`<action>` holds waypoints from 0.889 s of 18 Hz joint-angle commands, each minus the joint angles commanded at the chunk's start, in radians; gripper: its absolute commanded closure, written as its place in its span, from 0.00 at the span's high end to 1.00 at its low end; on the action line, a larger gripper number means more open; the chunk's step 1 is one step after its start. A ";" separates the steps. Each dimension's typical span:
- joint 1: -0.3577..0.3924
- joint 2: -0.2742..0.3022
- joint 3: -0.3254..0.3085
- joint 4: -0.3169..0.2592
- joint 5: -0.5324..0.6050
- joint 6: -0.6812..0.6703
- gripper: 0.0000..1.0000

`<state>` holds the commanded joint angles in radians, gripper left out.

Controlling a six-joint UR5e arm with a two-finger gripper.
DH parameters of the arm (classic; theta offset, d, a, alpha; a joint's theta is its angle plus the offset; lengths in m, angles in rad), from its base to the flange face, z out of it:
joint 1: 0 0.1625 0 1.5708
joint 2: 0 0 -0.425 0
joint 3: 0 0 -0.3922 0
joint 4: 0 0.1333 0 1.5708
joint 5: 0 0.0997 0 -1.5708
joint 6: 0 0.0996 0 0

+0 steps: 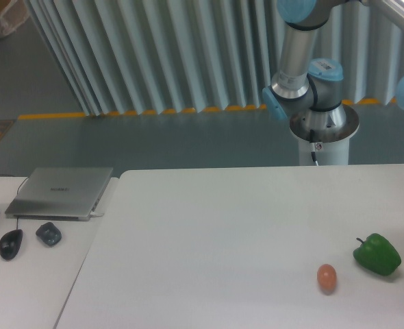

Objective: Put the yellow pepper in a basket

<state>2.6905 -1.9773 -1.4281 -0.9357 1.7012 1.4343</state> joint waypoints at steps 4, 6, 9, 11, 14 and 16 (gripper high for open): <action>0.002 -0.012 -0.006 0.000 -0.002 -0.002 0.52; 0.000 -0.012 -0.015 0.000 -0.003 -0.002 0.99; -0.005 -0.009 -0.028 0.000 -0.005 -0.015 1.00; -0.008 -0.009 -0.028 0.000 -0.003 -0.046 1.00; -0.018 -0.008 -0.029 -0.002 -0.006 -0.078 1.00; -0.028 -0.005 -0.035 -0.008 -0.008 -0.077 1.00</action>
<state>2.6630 -1.9819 -1.4634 -0.9434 1.6935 1.3576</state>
